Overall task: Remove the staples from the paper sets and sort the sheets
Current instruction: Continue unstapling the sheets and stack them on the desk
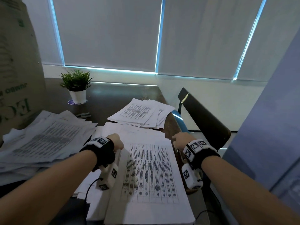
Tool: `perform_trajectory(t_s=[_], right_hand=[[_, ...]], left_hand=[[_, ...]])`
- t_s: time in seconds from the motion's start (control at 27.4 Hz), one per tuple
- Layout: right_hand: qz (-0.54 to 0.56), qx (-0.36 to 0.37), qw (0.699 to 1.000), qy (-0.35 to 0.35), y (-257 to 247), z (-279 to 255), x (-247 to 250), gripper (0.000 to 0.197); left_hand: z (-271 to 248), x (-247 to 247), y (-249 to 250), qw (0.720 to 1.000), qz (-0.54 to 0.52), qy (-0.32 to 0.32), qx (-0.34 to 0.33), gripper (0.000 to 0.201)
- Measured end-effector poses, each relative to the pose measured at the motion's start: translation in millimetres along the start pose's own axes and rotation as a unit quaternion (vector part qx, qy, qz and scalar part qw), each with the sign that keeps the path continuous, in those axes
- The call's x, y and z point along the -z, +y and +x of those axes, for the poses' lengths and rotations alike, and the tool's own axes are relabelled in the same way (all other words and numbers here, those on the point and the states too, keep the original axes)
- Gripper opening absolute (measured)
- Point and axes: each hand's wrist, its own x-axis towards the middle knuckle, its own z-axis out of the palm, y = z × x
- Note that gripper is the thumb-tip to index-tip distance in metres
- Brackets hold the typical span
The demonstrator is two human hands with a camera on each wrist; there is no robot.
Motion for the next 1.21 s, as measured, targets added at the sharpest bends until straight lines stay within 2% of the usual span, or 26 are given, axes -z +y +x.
perform_trajectory(t_s=[0.04, 0.11, 0.15, 0.18, 0.26, 0.29, 0.37, 0.4, 0.44, 0.55, 0.58, 0.62, 0.69, 0.77, 0.8, 0.88, 0.95, 0.99, 1.06, 1.1, 1.13, 1.21], right_hand=[[0.01, 0.01, 0.999, 0.03, -8.4, -3.6, 4.9, 0.04], [0.072, 0.066, 0.994, 0.058, -27.9, -13.5, 12.8, 0.042], [0.11, 0.099, 0.988, 0.034, -38.3, -21.3, 16.3, 0.043], [0.13, 0.119, 0.984, -0.02, -48.0, -27.9, 16.7, 0.048], [0.094, 0.129, 0.978, -0.132, -64.1, -37.7, 12.3, 0.065], [0.056, 0.129, 0.978, -0.154, -68.9, -40.5, 9.2, 0.073], [0.027, 0.122, 0.982, -0.144, -73.0, -40.8, 5.7, 0.082], [0.026, 0.118, 0.983, -0.138, -73.8, -38.1, 3.9, 0.084], [0.025, 0.116, 0.983, -0.136, -74.8, -37.8, 3.0, 0.085], [0.038, 0.109, 0.984, -0.133, -75.8, -37.3, 1.0, 0.085], [0.047, 0.111, 0.984, -0.131, -74.8, -38.2, 0.6, 0.085], [0.063, 0.114, 0.983, -0.13, -72.1, -37.0, 0.2, 0.084], [0.141, 0.098, 0.976, -0.13, -63.1, -32.1, 1.3, 0.081], [0.253, 0.056, 0.963, -0.075, -50.6, -25.1, 4.2, 0.081], [0.287, 0.027, 0.957, -0.026, -43.8, -21.4, 6.6, 0.082], [0.334, -0.02, 0.941, 0.041, -31.3, -18.4, 9.7, 0.085], [0.395, -0.018, 0.918, 0.005, -25.6, -20.7, 11.0, 0.079], [0.462, -0.005, 0.886, -0.039, -25.0, -24.1, 12.4, 0.067], [0.597, 0.036, 0.793, -0.115, -28.5, -27.8, 10.7, 0.041], [0.621, 0.049, 0.773, -0.12, -30.7, -25.9, 8.8, 0.032], [0.62, 0.053, 0.775, -0.11, -31.9, -23.6, 7.5, 0.027], [0.58, 0.055, 0.806, -0.101, -30.2, -16.4, 8.9, 0.027]], left_hand=[[-1.3, -1.1, -0.8, 1.0, -0.012, -0.004, -0.001, 0.016], [-2.0, -2.4, -1.1, 0.999, -0.037, -0.004, -0.004, 0.025], [-0.3, -2.9, -1.8, 0.999, -0.05, -0.008, -0.002, 0.032], [2.0, -3.9, -2.6, 0.997, -0.068, -0.018, 0.003, 0.037], [-0.5, -5.1, -3.2, 0.995, -0.093, -0.025, 0.0, 0.036], [-4.3, -4.8, -2.3, 0.994, -0.107, -0.025, -0.001, 0.032], [-8.3, -6.9, 0.1, 0.988, -0.147, -0.038, -0.002, 0.02], [-7.4, -9.3, 0.7, 0.984, -0.172, -0.055, -0.003, 0.021], [-8.2, -10.2, 1.9, 0.975, -0.206, -0.079, -0.012, 0.026], [14.5, -22.4, 0.7, 0.958, -0.256, -0.127, -0.033, 0.076], [20.0, -28.0, -0.2, 0.956, -0.253, -0.138, -0.046, 0.085], [14.4, -27.9, 2.1, 0.956, -0.254, -0.132, -0.058, 0.086], [-6.7, -20.2, 3.3, 0.955, -0.272, -0.087, -0.081, 0.066], [-10.5, -9.7, -2.3, 0.949, -0.305, -0.014, -0.084, 0.047], [-11.1, -2.3, -6.2, 0.935, -0.343, 0.017, -0.086, 0.042], [-7.0, 11.2, -15.0, 0.88, -0.463, 0.058, -0.087, 0.037], [-4.8, 24.3, -17.8, 0.819, -0.564, 0.059, -0.092, 0.039], [-3.3, 29.3, -17.7, 0.789, -0.603, 0.06, -0.097, 0.04], [1.3, 36.3, -12.3, 0.749, -0.653, 0.083, -0.081, 0.049], [4.0, 39.1, -8.4, 0.743, -0.657, 0.108, -0.071, 0.054], [7.3, 40.0, -4.1, 0.747, -0.648, 0.135, -0.065, 0.053], [15.5, 40.3, 0.7, 0.761, -0.624, 0.165, -0.064, 0.043]])
